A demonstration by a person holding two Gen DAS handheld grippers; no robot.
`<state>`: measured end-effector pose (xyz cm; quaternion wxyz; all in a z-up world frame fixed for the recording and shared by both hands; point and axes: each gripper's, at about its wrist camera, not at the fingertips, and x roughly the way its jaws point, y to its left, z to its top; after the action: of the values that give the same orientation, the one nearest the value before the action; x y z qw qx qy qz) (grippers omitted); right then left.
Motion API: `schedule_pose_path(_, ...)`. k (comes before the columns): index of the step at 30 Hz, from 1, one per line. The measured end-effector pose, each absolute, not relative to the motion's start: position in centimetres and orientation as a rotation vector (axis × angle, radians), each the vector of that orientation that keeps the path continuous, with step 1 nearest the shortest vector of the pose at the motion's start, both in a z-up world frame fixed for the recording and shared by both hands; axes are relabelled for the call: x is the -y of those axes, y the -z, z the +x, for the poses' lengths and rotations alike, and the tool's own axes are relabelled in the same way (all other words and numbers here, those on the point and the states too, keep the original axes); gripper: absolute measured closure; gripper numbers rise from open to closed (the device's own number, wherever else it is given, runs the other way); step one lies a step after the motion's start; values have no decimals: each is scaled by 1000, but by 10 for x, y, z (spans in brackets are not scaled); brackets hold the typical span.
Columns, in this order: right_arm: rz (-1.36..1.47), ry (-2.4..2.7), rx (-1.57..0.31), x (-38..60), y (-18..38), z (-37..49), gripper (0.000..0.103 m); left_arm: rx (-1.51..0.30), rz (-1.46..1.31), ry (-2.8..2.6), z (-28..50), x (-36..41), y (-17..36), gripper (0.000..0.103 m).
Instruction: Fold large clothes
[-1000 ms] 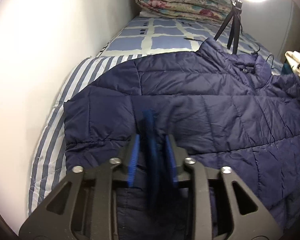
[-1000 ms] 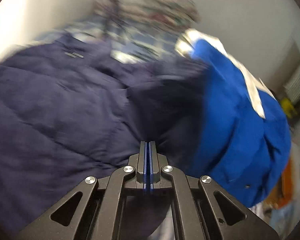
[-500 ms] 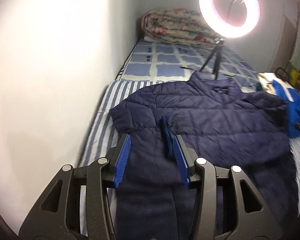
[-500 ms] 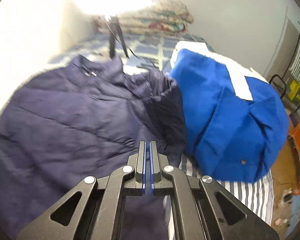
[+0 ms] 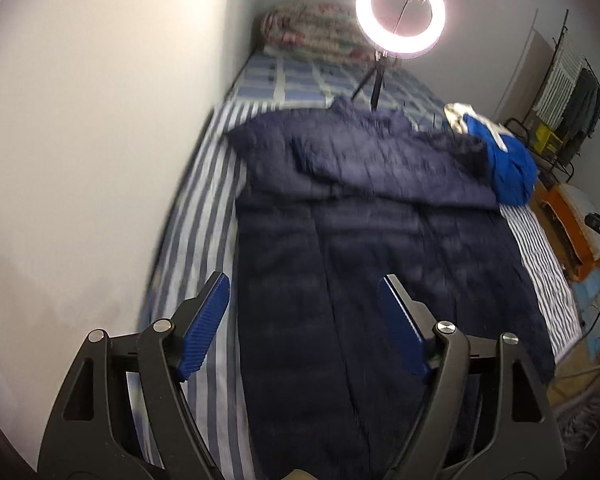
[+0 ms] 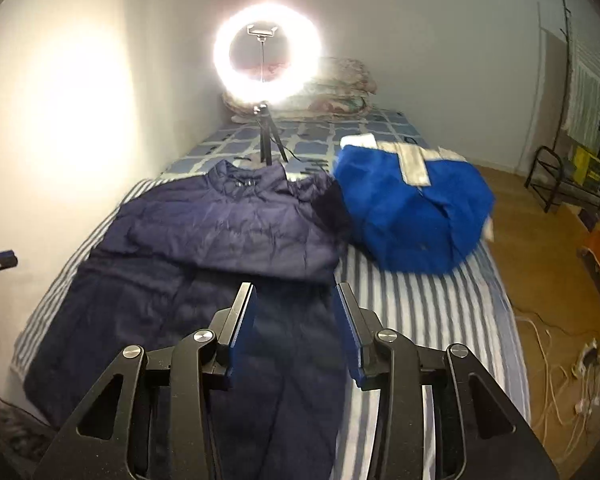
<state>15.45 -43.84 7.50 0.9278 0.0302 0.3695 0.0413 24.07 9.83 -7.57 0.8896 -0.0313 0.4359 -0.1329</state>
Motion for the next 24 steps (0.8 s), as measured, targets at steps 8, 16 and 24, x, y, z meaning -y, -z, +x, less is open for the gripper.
schedule_pose_path(8,115,-115,-965,448,-17,78,64,-1134,-153,249,176,-135,146,24)
schedule_pose_path(16,151,-90,-1127,455,49,39,64,-1277,-266,266,143,-142,193,24)
schedule_pose_path(24,268,-164,-1205,457,81,25,54,-1339,-265,265,140,-129,218,36)
